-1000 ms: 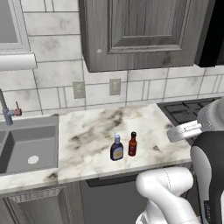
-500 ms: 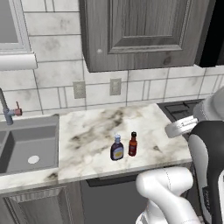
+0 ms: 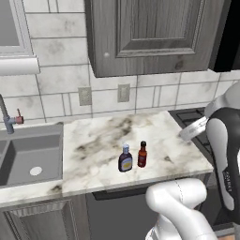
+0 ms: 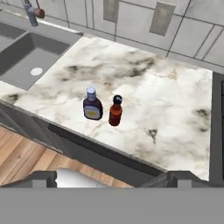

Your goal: Place the condiment bottle and condiment bottle from the counter to the top shelf of the fridge. If the existing items in the fridge are on the top shelf, move them to other shelves.

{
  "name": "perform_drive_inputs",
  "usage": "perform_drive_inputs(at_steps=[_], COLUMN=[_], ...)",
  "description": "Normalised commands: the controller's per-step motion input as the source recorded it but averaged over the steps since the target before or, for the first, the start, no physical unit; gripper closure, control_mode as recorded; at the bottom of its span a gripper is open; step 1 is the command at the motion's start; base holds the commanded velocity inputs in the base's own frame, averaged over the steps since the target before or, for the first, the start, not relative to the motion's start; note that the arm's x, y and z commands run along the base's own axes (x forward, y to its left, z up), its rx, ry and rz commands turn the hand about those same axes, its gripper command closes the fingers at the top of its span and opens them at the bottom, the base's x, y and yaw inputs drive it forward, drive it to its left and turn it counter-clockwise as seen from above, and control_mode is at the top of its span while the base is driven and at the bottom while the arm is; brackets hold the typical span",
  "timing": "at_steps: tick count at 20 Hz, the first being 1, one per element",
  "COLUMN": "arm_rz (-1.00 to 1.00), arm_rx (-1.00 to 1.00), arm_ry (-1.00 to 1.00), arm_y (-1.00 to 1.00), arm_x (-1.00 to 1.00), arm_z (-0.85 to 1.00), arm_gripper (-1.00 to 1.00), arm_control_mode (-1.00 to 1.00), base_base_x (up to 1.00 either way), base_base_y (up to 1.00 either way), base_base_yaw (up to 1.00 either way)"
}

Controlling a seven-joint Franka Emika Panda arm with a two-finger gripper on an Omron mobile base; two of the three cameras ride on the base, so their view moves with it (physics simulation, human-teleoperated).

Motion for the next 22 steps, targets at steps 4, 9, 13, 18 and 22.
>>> perform_drive_inputs(at_steps=[4,9,13,18,22], arm_rz=[0.2,0.15,0.25,0.25,0.27], arm_rx=[0.08,0.11,0.19,0.22,0.18], arm_ry=[0.02,0.03,0.0,-0.01,-0.01], arm_y=[-0.53,-0.11,-0.28,-0.2,-0.06], arm_x=[0.35,0.66,0.17,0.1,0.15], arm_z=[-0.35,-0.27,-0.16,-0.24,-0.37], arm_gripper=[-1.0,-1.0,-1.0,-1.0,-1.0], arm_control_mode=[-1.0,-1.0,-1.0,-1.0,-1.0], base_base_x=[0.0,0.0,0.0,0.0,0.0], base_base_y=[0.0,0.0,0.0,0.0,0.0], base_base_yaw=[0.0,0.0,0.0,0.0,0.0])
